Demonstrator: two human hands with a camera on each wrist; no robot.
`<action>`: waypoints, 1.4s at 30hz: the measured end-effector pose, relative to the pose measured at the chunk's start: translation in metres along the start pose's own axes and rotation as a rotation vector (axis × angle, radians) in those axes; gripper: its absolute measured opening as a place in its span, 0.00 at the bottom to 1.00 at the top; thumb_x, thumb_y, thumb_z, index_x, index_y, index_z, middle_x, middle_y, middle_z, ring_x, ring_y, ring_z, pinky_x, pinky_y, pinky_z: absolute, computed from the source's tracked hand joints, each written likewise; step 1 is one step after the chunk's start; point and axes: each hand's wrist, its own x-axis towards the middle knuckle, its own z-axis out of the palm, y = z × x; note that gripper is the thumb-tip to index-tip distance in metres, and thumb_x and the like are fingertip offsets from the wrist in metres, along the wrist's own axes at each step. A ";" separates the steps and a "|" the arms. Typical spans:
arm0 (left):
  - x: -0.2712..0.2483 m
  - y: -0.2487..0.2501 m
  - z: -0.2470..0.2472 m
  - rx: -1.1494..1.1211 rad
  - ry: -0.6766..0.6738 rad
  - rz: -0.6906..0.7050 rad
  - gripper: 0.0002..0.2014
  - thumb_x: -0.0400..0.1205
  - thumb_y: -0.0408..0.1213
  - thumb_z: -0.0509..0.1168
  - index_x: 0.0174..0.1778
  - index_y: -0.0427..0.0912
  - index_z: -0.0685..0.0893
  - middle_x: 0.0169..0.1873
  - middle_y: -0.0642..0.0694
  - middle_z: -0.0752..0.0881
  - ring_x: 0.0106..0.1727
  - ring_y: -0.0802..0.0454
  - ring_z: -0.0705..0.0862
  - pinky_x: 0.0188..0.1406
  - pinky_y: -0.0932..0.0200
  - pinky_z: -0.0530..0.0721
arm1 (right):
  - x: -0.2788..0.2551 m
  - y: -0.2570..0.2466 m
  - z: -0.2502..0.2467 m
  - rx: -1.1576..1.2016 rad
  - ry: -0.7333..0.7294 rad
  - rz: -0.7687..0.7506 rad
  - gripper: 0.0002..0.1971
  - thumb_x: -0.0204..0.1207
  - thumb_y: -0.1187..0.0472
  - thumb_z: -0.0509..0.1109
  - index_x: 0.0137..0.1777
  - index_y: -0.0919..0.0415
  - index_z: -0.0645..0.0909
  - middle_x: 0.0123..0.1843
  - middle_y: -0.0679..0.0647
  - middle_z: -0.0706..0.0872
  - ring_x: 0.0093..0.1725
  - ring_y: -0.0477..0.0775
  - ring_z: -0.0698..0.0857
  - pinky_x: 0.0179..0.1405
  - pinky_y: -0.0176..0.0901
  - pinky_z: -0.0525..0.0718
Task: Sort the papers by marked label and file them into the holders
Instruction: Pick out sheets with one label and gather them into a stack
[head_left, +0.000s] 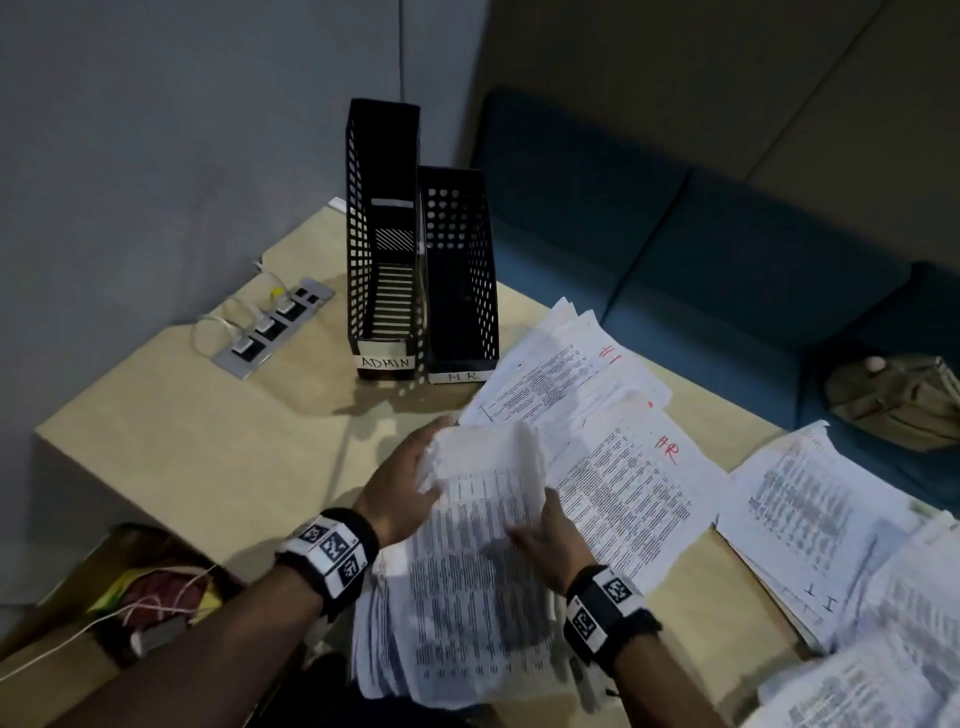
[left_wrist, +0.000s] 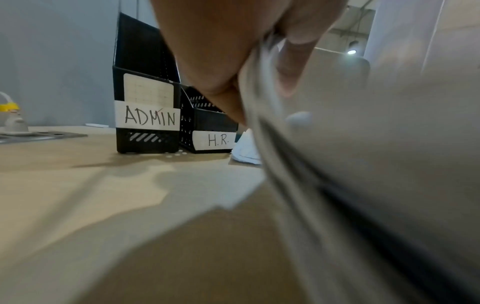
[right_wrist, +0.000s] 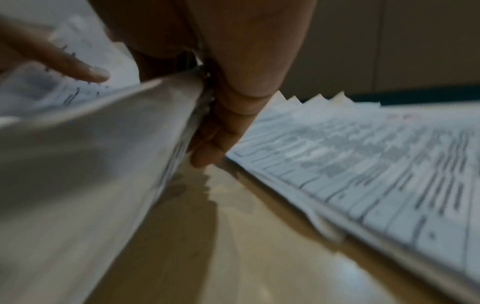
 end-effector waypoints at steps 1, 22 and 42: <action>0.003 0.000 -0.001 0.051 0.003 0.006 0.31 0.80 0.28 0.63 0.64 0.74 0.70 0.70 0.57 0.72 0.72 0.58 0.71 0.68 0.62 0.69 | 0.001 -0.005 -0.005 0.093 0.019 -0.019 0.41 0.77 0.57 0.70 0.80 0.53 0.45 0.68 0.57 0.79 0.61 0.56 0.84 0.58 0.50 0.84; -0.011 -0.087 -0.012 0.186 0.185 -0.355 0.24 0.82 0.29 0.63 0.74 0.49 0.76 0.66 0.46 0.82 0.68 0.45 0.79 0.64 0.59 0.72 | 0.024 0.090 -0.065 0.155 0.733 0.728 0.53 0.60 0.53 0.85 0.77 0.64 0.54 0.73 0.72 0.64 0.71 0.75 0.68 0.65 0.69 0.72; 0.000 -0.060 -0.011 -0.023 0.261 -0.373 0.17 0.87 0.32 0.55 0.72 0.39 0.75 0.58 0.42 0.81 0.56 0.46 0.78 0.54 0.55 0.71 | -0.027 0.054 -0.131 0.373 0.825 0.021 0.04 0.75 0.65 0.72 0.48 0.63 0.81 0.42 0.61 0.85 0.40 0.56 0.82 0.36 0.37 0.75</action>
